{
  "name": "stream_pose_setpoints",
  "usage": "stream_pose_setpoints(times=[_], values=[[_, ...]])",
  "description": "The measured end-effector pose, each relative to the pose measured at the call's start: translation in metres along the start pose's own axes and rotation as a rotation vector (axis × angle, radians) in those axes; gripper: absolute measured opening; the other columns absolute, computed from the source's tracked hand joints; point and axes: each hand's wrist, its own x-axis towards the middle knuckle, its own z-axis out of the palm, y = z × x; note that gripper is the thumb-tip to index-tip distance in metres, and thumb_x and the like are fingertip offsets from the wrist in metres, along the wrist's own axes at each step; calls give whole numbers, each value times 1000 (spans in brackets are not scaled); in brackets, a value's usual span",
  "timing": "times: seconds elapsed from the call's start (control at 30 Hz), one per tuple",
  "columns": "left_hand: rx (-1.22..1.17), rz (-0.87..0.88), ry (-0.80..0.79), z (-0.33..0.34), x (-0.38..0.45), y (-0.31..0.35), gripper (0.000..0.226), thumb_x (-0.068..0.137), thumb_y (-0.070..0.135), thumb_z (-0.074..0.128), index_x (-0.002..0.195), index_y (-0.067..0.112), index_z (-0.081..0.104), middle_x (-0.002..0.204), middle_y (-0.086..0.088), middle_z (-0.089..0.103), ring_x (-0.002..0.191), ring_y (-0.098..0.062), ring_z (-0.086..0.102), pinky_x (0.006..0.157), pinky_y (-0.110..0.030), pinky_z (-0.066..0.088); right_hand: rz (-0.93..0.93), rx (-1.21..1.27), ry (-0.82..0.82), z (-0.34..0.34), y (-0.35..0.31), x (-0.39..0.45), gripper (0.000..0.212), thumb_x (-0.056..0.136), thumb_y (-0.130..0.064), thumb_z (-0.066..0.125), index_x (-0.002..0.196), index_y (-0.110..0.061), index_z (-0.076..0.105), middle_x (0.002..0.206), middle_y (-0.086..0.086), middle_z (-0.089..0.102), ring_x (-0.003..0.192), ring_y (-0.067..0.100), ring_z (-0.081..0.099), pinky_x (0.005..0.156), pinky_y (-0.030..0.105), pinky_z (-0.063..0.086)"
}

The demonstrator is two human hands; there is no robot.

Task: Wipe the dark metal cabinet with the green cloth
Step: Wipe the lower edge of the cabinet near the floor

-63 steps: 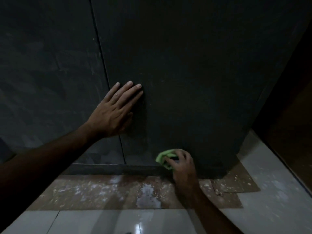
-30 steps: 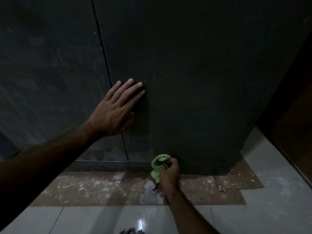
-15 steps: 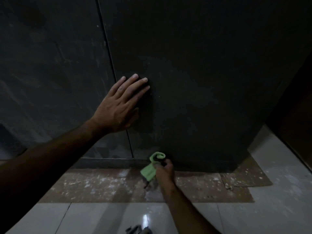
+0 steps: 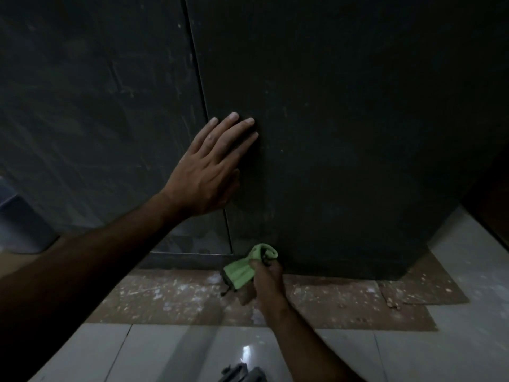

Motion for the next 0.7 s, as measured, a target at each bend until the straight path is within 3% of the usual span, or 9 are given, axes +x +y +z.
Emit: stream_pose_setpoints(times=[0.07,0.13,0.23,0.33,0.43,0.5,0.57,0.7], values=[[23,-8,26,2,-5,-3,67,96,26,54,156,8,28,164,-15,22,153,-32,15,123,-53,17,40,-10,83,-20,4,10,25,86,-17,69,110,-20,66,105,12,72,93,34,70,83,50,58],[27,-8,32,3,-7,-4,67,96,26,54,156,9,28,164,-15,22,153,-32,15,123,-53,18,56,119,120,-24,-2,11,18,88,-9,64,105,-13,68,97,15,72,89,37,70,82,50,58],[26,-8,43,4,-6,-7,67,95,27,52,156,9,29,163,-15,23,153,-32,18,122,-55,20,-29,206,117,2,-36,1,15,83,-14,68,99,-16,67,90,8,73,81,29,70,74,42,60],[17,-27,71,2,-1,-7,61,96,28,48,153,10,34,160,-15,28,150,-33,24,121,-56,20,-163,272,47,21,-69,-9,23,74,-24,75,96,-19,68,81,-3,76,73,15,72,56,23,55],[8,-48,76,-1,2,-1,57,98,29,46,150,9,40,155,-17,35,147,-34,29,120,-57,21,-149,238,117,9,-65,-15,20,88,-3,68,108,-7,68,100,10,73,87,20,66,63,21,52],[32,-39,47,-4,3,-2,57,97,31,46,150,10,40,154,-17,37,146,-34,29,120,-56,21,-22,241,137,-2,-49,-17,25,92,4,61,116,6,64,109,24,67,92,31,64,73,30,53],[42,-34,23,-8,2,-3,58,97,32,47,150,10,40,154,-17,38,146,-33,30,121,-54,22,27,234,133,-6,-47,-23,22,93,3,59,115,7,64,113,28,66,95,38,65,82,41,52],[13,-36,22,-12,1,-5,53,105,37,29,149,9,41,153,-17,38,145,-34,31,120,-52,24,-233,247,98,17,-92,-35,30,89,-5,69,118,-2,65,108,14,72,94,26,71,81,37,58]])
